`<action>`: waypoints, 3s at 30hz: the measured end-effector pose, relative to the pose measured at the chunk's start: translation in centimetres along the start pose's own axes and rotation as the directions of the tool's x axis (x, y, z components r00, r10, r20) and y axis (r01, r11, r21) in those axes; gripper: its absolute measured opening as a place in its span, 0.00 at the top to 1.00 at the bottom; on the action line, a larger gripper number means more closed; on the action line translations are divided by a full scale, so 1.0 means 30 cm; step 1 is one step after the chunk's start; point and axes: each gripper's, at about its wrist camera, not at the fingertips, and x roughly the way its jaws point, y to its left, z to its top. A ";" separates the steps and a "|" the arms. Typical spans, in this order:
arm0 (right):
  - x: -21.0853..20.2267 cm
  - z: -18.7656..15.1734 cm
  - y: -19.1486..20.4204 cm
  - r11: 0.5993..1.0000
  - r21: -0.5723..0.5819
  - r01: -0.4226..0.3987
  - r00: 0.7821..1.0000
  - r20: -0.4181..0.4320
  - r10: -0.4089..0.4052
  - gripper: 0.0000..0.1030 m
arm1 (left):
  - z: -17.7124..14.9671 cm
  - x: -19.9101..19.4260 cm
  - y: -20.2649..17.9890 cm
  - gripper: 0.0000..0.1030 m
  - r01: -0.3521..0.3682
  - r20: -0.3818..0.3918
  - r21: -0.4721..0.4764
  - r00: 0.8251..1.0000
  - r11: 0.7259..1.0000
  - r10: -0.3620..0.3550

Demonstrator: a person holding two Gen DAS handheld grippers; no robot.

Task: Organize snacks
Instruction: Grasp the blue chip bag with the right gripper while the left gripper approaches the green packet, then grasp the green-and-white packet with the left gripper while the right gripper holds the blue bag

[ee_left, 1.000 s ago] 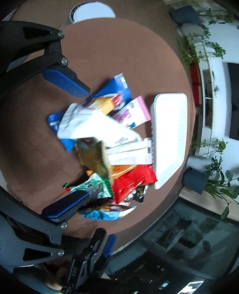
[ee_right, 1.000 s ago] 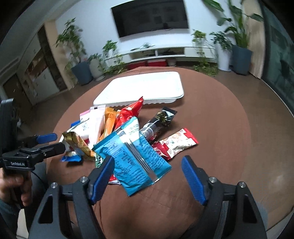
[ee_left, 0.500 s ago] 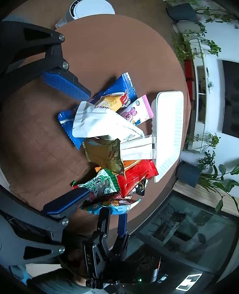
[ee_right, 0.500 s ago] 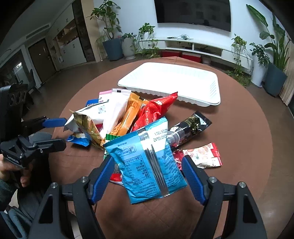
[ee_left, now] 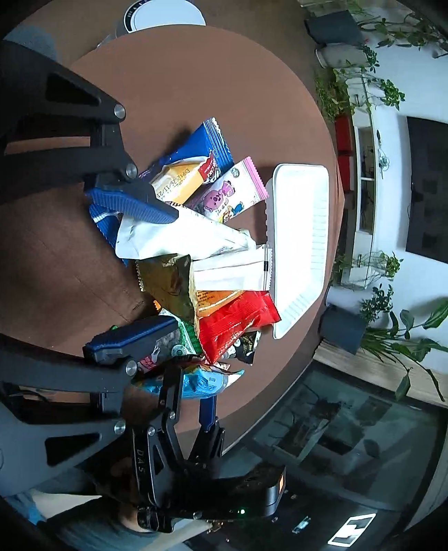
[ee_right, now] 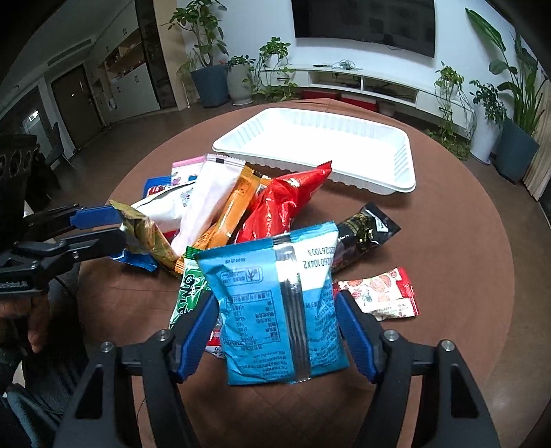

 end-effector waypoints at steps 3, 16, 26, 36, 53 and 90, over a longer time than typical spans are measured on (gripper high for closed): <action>0.004 0.000 -0.002 1.000 0.004 0.003 1.000 -0.008 -0.003 0.37 | -0.007 -0.006 -0.024 0.48 -0.054 0.019 0.001 0.998 0.999 0.054; -0.032 -0.028 -0.017 0.997 0.070 -0.023 1.000 0.022 0.022 0.55 | -0.009 0.020 -0.111 0.47 -0.084 0.024 0.053 0.996 0.995 0.083; -0.119 -0.048 -0.059 0.984 0.165 -0.062 0.995 0.082 0.049 0.57 | 0.004 0.002 -0.192 0.47 -0.072 0.046 0.090 0.997 0.993 0.068; -0.154 -0.078 -0.085 0.979 0.201 -0.044 0.995 0.097 0.025 0.57 | 0.003 0.212 -0.331 0.47 -0.013 -0.158 0.121 0.987 0.993 0.032; -0.145 -0.104 -0.091 0.969 0.226 -0.097 0.991 0.111 0.073 0.57 | 0.042 0.371 -0.284 0.38 -0.117 -0.303 0.083 0.943 0.990 0.137; -0.136 -0.131 -0.080 0.950 0.300 -0.084 0.992 0.111 0.053 0.62 | 0.005 0.328 -0.212 0.82 0.122 -0.230 -0.054 0.964 0.991 -0.131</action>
